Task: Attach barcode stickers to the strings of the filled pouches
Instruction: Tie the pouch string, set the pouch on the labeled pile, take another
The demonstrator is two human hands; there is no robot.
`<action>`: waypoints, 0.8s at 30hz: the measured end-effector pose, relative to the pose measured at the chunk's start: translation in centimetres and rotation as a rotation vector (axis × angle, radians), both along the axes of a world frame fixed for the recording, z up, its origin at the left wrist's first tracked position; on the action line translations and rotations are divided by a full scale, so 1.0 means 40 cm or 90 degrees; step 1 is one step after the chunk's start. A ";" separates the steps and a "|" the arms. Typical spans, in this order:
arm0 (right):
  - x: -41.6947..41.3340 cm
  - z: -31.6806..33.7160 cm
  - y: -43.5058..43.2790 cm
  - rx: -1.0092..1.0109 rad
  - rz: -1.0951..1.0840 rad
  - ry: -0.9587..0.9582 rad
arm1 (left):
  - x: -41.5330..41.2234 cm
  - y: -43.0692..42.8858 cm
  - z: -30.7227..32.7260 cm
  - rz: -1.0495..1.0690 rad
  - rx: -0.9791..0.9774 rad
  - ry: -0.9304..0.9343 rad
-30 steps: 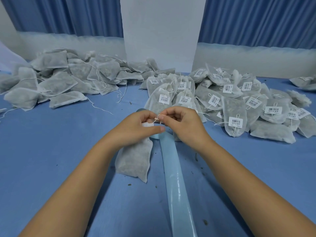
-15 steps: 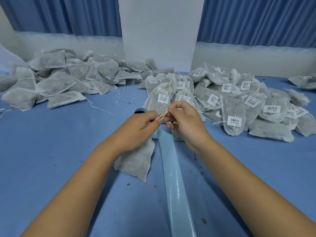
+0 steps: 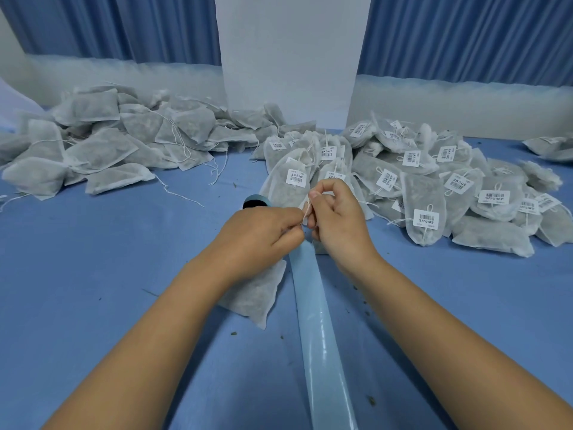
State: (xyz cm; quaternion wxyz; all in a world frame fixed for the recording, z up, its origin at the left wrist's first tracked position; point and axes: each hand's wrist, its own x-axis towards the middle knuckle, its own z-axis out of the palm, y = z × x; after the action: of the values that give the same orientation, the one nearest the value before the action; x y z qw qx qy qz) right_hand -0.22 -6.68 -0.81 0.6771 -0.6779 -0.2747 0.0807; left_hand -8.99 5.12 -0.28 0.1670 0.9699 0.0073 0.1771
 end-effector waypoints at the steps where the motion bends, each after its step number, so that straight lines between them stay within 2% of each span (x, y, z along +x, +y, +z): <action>1: 0.001 0.000 0.000 0.005 -0.006 0.010 | 0.001 0.001 0.003 0.003 0.007 0.000; 12: 0.005 -0.001 0.003 0.051 -0.038 0.122 | 0.011 0.016 -0.010 0.017 -0.017 -0.002; 16: 0.017 0.008 -0.006 0.096 -0.029 0.167 | 0.011 0.031 -0.023 0.020 -0.159 0.043; 20: 0.029 0.015 -0.015 0.110 -0.046 0.128 | 0.008 0.066 -0.016 0.067 -0.414 0.068; 24: 0.021 0.023 -0.020 0.084 -0.026 0.055 | 0.001 0.097 -0.012 0.125 -0.432 0.051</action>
State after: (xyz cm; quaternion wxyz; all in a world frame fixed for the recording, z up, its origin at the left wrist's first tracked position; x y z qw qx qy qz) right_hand 0.61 -7.46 0.09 0.7328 -0.6333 -0.2363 0.0777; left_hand -8.94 9.02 -0.76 0.4612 0.8602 0.1654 0.1416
